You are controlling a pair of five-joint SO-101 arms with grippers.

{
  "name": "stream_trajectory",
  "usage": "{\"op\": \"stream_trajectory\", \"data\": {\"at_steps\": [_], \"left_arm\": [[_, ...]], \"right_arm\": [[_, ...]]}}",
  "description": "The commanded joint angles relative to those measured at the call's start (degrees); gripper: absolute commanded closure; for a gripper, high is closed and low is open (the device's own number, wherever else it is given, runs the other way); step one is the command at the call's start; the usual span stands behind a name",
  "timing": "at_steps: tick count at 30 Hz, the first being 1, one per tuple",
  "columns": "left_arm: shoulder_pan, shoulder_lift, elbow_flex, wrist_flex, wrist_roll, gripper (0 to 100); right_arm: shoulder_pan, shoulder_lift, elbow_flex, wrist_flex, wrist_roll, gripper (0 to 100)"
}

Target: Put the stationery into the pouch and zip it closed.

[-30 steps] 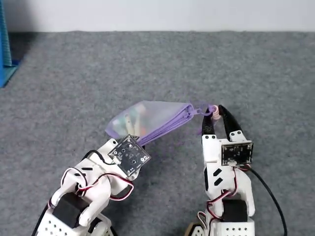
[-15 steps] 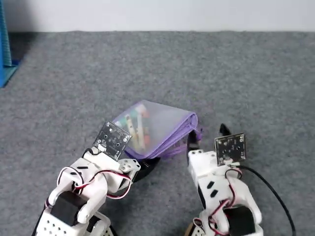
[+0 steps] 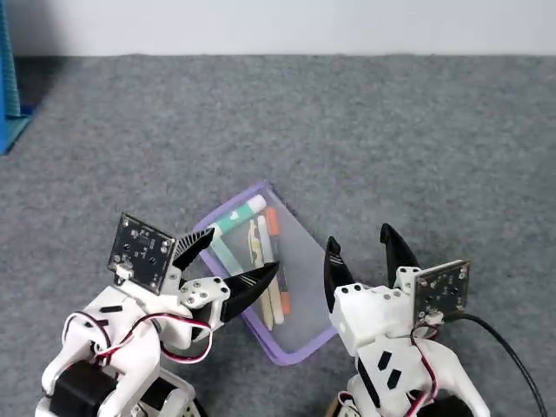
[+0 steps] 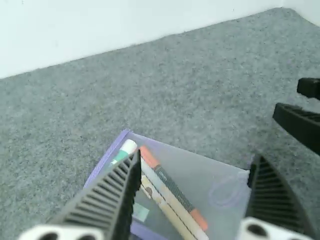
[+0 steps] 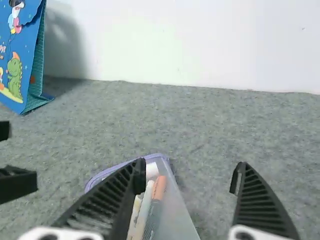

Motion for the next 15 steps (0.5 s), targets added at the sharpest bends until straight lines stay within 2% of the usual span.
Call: {"op": "stream_trajectory", "data": {"at_steps": [1,5,9,11,15], "left_arm": [[-0.26,0.00,-2.77,1.67,0.26,68],[-4.66,-0.09,-0.31,1.23,0.26,78],[-13.19,-0.09,1.45,-0.88,-2.46,97],[-17.67,-0.09,2.51,-1.58,-4.40,98],[-24.70,-0.09,5.76,-1.67,-5.36,99]], "right_arm": [[2.33,0.13,-2.20,0.31,-0.62,72.5],[6.90,0.13,0.70,0.31,-0.62,74.3],[11.30,0.13,2.90,0.31,-0.44,90.4],[13.32,0.13,2.99,0.31,-0.35,99.8],[17.98,0.13,5.19,1.36,-0.35,95.6]]}}
